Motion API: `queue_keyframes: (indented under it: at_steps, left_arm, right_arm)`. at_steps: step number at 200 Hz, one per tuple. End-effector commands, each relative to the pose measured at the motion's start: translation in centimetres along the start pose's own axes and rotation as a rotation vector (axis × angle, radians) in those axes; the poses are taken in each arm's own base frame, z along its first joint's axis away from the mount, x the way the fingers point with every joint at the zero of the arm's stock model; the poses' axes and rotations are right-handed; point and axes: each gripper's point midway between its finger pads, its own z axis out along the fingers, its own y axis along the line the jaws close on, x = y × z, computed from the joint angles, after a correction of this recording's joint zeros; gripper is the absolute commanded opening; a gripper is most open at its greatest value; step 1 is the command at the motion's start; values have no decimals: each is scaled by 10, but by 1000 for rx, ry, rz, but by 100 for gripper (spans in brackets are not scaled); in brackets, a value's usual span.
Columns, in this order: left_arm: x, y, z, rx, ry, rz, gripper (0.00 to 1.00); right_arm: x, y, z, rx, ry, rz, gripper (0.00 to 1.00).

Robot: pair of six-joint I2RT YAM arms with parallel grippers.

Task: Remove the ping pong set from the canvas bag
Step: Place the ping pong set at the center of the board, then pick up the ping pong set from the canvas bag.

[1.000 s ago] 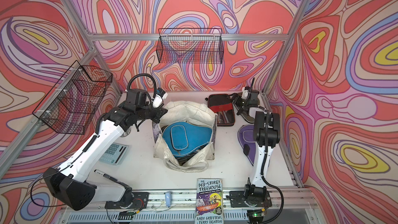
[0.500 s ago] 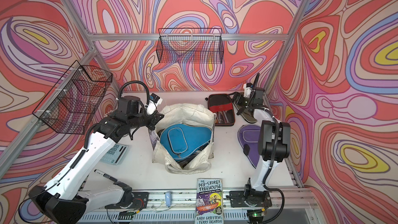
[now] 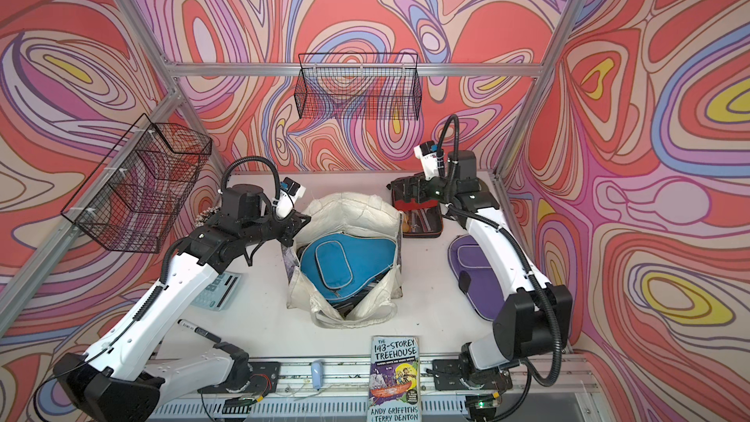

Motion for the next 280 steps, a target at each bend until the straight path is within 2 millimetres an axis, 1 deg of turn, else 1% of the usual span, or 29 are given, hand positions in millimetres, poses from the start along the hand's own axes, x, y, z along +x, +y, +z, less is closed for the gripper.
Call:
queue_keyframes:
  at_steps: [1,27,45,63,69,80,101,133,171,187,206,225,229,264,267,280]
  left_arm:
    - [-38,-6,-7,34,-160,25,0]
    - [-44,-6,-5,40,-171,24,0]
    - [-50,-7,-2,49,-176,25,0]
    - [-57,-8,-1,61,-190,20,0]
    - [-58,-8,0,65,-192,16,0]
    - [-62,-9,-1,72,-205,12,0]
    - [-72,-12,-7,81,-241,12,0]
    - [-83,-18,-23,91,-281,27,0]
    - [-89,-25,-34,122,-310,29,0]
    - [-94,-29,-39,139,-336,30,0]
    - [-97,-34,-43,164,-350,34,0]
    - [-98,-36,-44,176,-352,34,0]
    - [-104,-37,-47,175,-380,45,0]
    - [-105,-37,-41,190,-379,37,0]
    - [-105,-37,-41,190,-377,36,0]
    - [-105,-36,-38,193,-373,32,0]
  right_arm:
    - [4,44,-12,-63,56,-133,98]
    - [-4,88,-25,-166,43,-201,98]
    - [-2,120,-28,-251,56,-235,98]
    - [12,150,-21,-335,109,-255,98]
    - [19,156,-17,-354,132,-259,98]
    - [33,163,-7,-376,181,-254,98]
    - [57,160,10,-376,271,-245,98]
    - [78,156,25,-394,343,-240,98]
    - [106,153,45,-452,443,-198,98]
    - [116,148,51,-448,481,-195,98]
    - [122,142,57,-427,514,-205,98]
    - [123,138,62,-415,525,-214,98]
    - [123,137,64,-411,526,-215,98]
    - [128,128,75,-371,530,-216,98]
    - [137,125,81,-373,551,-205,98]
    - [142,123,87,-379,554,-203,98]
